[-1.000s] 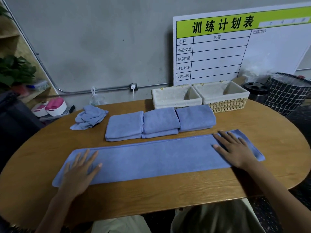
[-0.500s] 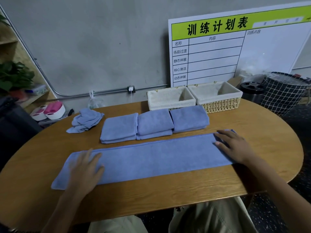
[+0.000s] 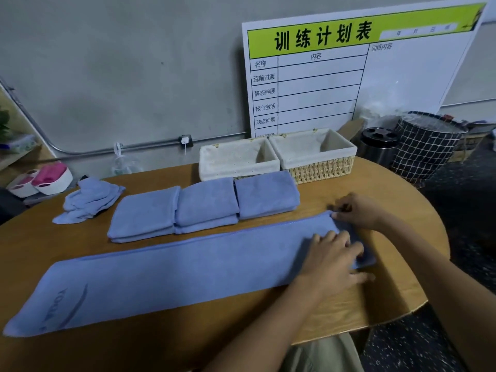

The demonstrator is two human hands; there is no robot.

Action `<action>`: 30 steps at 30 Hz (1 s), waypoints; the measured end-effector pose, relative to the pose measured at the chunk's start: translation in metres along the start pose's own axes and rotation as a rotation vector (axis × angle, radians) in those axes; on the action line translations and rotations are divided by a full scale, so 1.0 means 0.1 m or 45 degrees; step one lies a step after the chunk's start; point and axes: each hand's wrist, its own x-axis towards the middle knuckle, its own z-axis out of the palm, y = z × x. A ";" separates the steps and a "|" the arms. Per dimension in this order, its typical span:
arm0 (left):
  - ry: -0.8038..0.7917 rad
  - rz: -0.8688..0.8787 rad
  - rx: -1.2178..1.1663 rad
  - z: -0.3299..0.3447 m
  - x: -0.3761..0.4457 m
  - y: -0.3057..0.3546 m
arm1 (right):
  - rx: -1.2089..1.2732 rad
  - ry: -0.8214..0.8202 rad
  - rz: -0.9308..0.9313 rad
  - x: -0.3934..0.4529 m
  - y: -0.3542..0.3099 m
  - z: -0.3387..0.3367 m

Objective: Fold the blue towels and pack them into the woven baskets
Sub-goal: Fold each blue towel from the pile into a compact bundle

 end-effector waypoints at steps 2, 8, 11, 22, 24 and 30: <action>0.004 0.034 0.070 0.02 0.10 0.02 | 0.096 -0.017 0.028 0.04 0.01 -0.01; 0.014 0.343 0.327 0.00 0.20 0.05 | 0.268 -0.031 0.068 0.08 0.03 -0.03; -0.111 0.429 0.373 -0.04 0.21 0.02 | 0.373 -0.073 0.110 0.07 0.02 -0.04; 0.388 -0.031 -0.569 -0.16 0.03 -0.07 | 0.972 -0.141 0.151 0.00 -0.01 -0.11; 0.547 -0.096 -0.656 -0.22 -0.06 -0.13 | 1.103 -0.202 0.192 -0.03 -0.08 -0.13; 0.819 -0.305 -0.735 -0.49 -0.43 -0.50 | 1.582 -0.372 0.091 -0.05 -0.35 -0.21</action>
